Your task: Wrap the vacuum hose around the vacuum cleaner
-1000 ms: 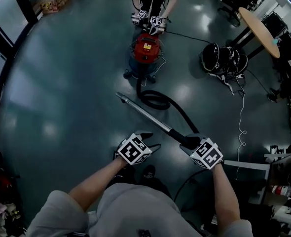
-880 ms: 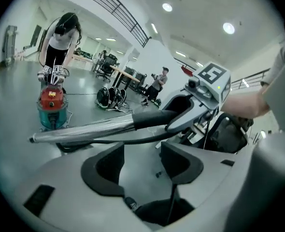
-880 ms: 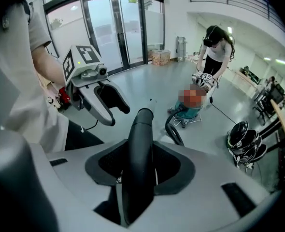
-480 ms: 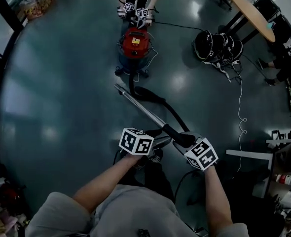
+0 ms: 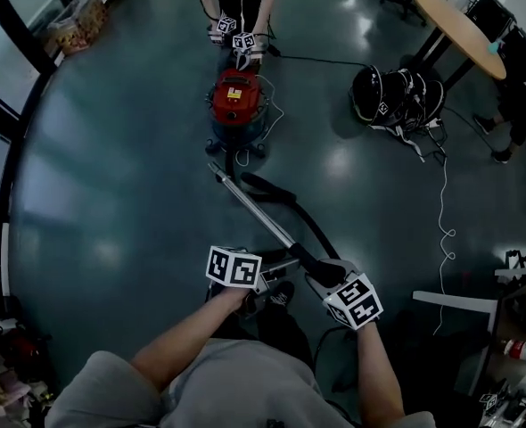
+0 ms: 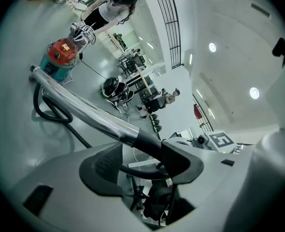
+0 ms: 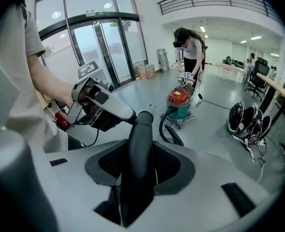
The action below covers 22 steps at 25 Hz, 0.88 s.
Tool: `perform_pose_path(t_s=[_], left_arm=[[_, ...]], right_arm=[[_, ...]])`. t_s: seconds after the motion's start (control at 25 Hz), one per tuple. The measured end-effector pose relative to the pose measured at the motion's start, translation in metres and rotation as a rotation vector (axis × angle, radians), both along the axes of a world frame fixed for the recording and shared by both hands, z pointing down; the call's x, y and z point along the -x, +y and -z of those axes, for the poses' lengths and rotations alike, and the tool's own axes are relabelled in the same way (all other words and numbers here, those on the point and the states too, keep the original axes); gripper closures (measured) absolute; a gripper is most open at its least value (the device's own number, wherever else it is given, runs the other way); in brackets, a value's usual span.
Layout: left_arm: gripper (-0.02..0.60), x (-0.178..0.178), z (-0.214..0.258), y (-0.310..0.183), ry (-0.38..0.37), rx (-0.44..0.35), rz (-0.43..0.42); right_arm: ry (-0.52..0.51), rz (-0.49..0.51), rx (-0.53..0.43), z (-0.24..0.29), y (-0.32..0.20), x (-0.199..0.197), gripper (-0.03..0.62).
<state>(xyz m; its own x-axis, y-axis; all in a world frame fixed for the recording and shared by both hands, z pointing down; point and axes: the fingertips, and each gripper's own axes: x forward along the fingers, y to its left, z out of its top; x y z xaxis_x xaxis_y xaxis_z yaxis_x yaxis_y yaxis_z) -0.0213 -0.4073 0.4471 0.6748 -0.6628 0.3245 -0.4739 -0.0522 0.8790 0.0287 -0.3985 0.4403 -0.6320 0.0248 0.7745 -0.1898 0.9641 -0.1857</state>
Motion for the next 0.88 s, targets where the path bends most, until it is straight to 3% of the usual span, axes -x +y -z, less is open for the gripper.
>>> perform_pose_path(t_s=[0.28,0.52,0.88], left_arm=[[0.328,-0.059,-0.002,-0.048,-0.006,0.039,-0.019],[0.306,-0.102,0.009,-0.083,0.038,0.057,-0.038],[0.293,-0.124,0.004,-0.123,0.034,0.112,-0.135]], right_arm=[[-0.057,-0.086,-0.004,-0.002,-0.046,-0.05,0.442],[-0.103,-0.179,-0.019,0.004,-0.067,-0.07,0.442],[-0.074,-0.359,-0.091,0.005,-0.091,-0.08,0.442]])
